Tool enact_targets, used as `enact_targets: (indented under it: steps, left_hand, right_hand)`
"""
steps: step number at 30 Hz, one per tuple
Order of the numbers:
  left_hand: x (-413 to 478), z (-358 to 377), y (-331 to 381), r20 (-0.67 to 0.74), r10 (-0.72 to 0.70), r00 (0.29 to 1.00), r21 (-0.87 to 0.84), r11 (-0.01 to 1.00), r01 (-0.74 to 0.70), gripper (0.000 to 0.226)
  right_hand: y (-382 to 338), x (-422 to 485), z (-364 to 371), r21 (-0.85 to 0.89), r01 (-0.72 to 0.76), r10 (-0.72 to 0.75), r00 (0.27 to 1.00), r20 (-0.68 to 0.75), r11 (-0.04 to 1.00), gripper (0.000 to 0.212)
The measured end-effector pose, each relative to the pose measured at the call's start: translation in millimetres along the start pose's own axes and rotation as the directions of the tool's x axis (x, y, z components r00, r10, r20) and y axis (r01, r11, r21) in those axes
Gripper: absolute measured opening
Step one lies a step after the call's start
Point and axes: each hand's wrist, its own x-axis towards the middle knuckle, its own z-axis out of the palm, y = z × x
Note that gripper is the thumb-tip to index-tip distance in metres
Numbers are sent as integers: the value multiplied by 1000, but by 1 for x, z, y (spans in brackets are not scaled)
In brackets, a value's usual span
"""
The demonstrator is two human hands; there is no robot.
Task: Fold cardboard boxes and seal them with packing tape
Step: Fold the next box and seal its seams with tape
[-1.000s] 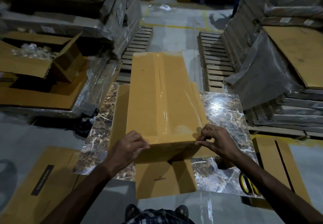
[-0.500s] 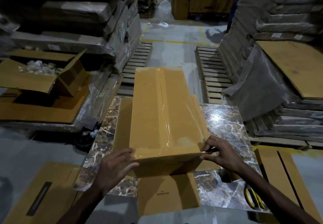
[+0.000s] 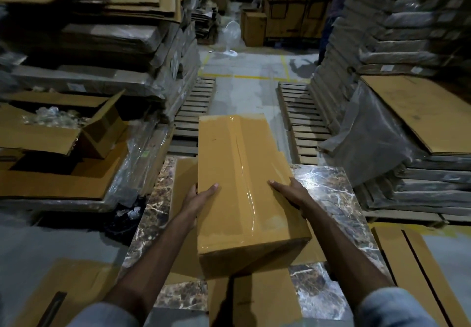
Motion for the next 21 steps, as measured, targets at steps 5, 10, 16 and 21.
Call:
enact_targets:
  steps: [5,10,16,21]
  left_hand:
    - [30,2,-2,17,-5,1000,-24,1000,6,101]
    - [24,1,-15,-10,36,999,-71,997,-37,93]
    - [-22,4,-15,-191,84,978,-131,985,-110,70]
    - [-72,22,-13,-407,8,913,-277,952,-132,75]
  right_hand:
    - [-2,15,2,57,-93,93,996,0,994,127]
    - [-6,8,8,-32,-21,19,999,-40,999,109]
    - [-35,7,13,-119,131,-136,990,-38,984,102]
    - [-83,14,20,-257,309,-285,950,129,916,76]
